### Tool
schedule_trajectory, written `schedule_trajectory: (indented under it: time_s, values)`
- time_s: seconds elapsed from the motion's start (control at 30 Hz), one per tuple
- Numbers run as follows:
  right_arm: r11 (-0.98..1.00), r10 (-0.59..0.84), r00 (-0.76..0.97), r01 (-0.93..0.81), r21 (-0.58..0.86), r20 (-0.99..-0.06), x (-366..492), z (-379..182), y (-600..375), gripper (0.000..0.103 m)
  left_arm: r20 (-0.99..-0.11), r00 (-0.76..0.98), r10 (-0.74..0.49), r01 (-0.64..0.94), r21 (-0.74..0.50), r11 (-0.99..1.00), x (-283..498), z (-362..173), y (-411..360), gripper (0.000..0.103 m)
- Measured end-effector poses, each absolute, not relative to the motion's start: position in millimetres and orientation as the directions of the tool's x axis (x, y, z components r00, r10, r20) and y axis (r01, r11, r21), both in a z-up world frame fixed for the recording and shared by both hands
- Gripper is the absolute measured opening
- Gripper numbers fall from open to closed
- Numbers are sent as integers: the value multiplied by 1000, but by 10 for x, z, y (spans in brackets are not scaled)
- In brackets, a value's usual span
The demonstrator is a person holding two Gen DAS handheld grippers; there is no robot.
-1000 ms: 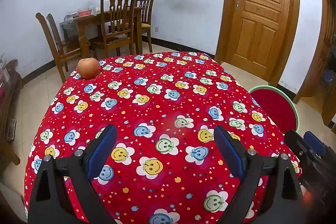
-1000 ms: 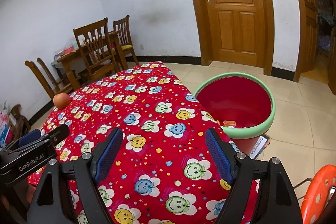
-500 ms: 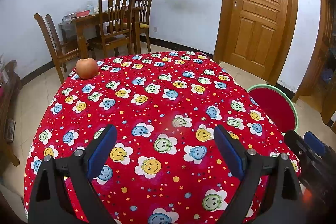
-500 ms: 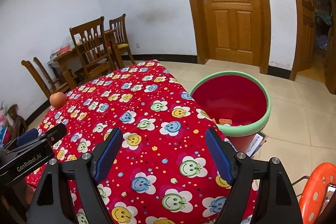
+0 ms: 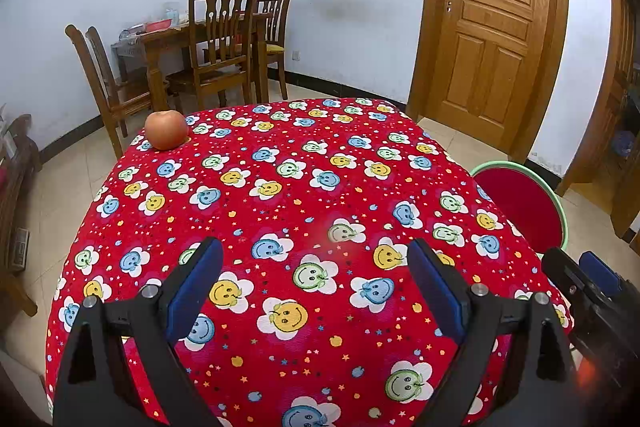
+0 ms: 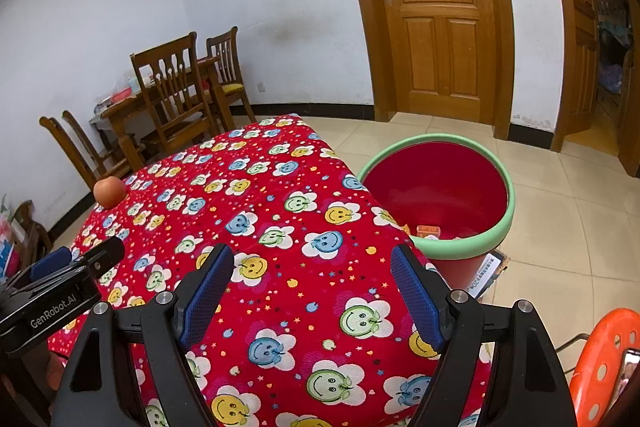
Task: Collect trash
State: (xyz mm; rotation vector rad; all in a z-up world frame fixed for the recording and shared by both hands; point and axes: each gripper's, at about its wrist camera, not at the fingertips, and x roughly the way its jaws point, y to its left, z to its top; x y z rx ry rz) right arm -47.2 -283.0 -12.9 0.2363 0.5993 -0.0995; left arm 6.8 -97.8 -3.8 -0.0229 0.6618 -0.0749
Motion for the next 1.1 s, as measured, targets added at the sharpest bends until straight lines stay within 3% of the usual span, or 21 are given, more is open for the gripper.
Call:
schedule_trajectory:
  time_s: [1.1]
  values:
    - [968, -24, 822, 161, 192, -569, -469, -132, -2832, 82, -616, 784, -79, 55, -57, 997, 67, -45, -952, 92]
